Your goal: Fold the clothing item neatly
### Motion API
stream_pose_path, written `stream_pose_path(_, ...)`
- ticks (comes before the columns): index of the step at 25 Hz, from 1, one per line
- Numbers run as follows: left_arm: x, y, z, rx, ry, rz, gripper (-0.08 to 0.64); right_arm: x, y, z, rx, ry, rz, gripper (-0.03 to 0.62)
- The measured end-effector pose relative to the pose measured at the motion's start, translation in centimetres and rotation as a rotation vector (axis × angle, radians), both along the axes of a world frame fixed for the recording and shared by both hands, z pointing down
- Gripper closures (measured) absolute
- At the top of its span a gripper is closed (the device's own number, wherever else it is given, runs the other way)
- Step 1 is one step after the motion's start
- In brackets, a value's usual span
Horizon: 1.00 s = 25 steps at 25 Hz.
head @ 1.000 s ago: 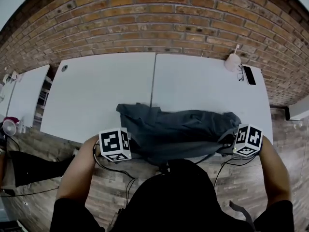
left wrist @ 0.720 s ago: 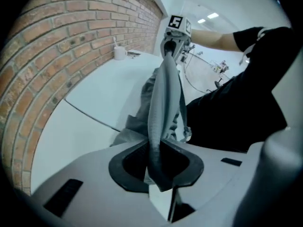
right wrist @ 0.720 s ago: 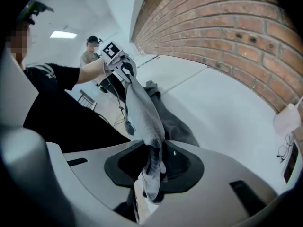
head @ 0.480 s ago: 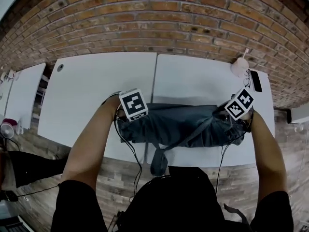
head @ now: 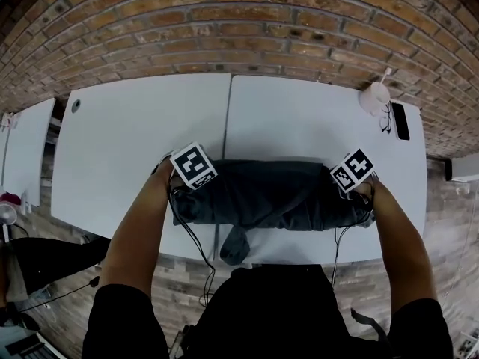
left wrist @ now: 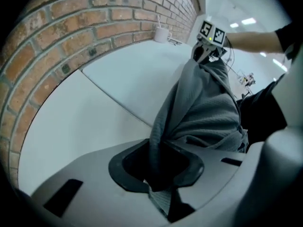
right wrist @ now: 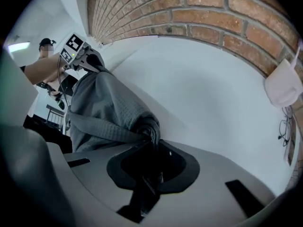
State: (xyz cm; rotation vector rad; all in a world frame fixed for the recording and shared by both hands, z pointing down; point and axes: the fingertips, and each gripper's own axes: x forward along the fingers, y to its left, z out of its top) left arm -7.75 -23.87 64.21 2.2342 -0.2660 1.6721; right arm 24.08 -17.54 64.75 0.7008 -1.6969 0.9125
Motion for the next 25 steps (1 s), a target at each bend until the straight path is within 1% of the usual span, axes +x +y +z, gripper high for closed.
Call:
stream_pose_path(3, -0.1, -0.1, 0.1, 0.005, 0.039, -0.051, 0.5, 0.0, -0.1, 0.1, 0.005, -0.001, 0.052, 0.546)
stream_pose_path(5, -0.1, -0.4, 0.0, 0.038, 0.05, -0.087, 0.5, 0.3, -0.2, 0.2, 0.036, -0.012, 0.072, 0.546)
stream_pose_path(6, -0.3, -0.6, -0.2, 0.068, 0.056, -0.12, 0.485, 0.5, -0.2, 0.1, 0.06, -0.026, 0.096, 0.535)
stream_pose_path(7, -0.9, -1.1, -0.5, 0.109, 0.067, -0.165, 0.45, 0.9, -0.3, 0.0, 0.087, -0.048, 0.138, 0.504)
stream_pose_path(8, -1.6, -1.5, -1.0, 0.152, 0.082, -0.217, 0.391, 1.4, -0.5, -0.4, 0.122, -0.076, 0.194, 0.445)
stream_pose_path(9, -2.5, -1.8, -1.6, 0.19, 0.101, -0.271, 0.35, 2.1, -0.8, -1.2, 0.171, -0.106, 0.259, 0.391)
stream_pose_path(10, -3.5, -1.8, -2.3, 0.221, 0.118, -0.321, 0.349, 3.0, -1.0, -2.4, 0.238, -0.134, 0.326, 0.376)
stream_pose_path(13, -6.9, -0.7, -4.5, 0.323, 0.147, -0.417, 0.351, 5.7, -0.5, -7.1, 0.478, -0.195, 0.52, 0.374)
stream_pose_path(15, -9.6, 0.5, -6.2, 0.43, 0.137, -0.464, 0.398, 6.6, 0.8, -10.4, 0.615, -0.23, 0.615, 0.374)
stream_pose_path(16, -10.8, 1.3, -7.2, 0.491, 0.13, -0.486, 0.462, 6.4, 1.8, -11.9, 0.672, -0.258, 0.647, 0.374)
stream_pose_path(17, -11.7, 2.5, -8.2, 0.542, 0.133, -0.509, 0.545, 5.8, 3.1, -13.4, 0.723, -0.294, 0.669, 0.376)
stream_pose_path(18, -12.1, 3.9, -9.1, 0.57, 0.157, -0.536, 0.561, 4.9, 4.5, -14.8, 0.771, -0.329, 0.685, 0.386)
stream_pose_path(19, -12.1, 5.6, -10.0, 0.571, 0.206, -0.568, 0.561, 3.9, 6.1, -16.1, 0.822, -0.353, 0.698, 0.453)
stream_pose_path(20, -11.7, 7.4, -10.8, 0.553, 0.276, -0.605, 0.561, 2.8, 7.5, -17.1, 0.872, -0.36, 0.707, 0.512)
stream_pose_path(21, -11.2, 9.1, -11.5, 0.53, 0.35, -0.641, 0.561, 1.7, 8.9, -17.9, 0.915, -0.355, 0.708, 0.585)
stream_pose_path(23, -10.3, 12.1, -13.0, 0.5, 0.476, -0.706, 0.562, -0.8, 11.4, -19.1, 0.975, -0.345, 0.684, 0.591)
stream_pose_path(24, -10.1, 13.3, -13.6, 0.495, 0.522, -0.73, 0.563, -2.1, 12.6, -19.7, 0.996, -0.35, 0.665, 0.591)
stream_pose_path(25, -9.8, 14.4, -14.1, 0.496, 0.553, -0.742, 0.563, -3.3, 13.8, -20.2, 1.013, -0.362, 0.648, 0.591)
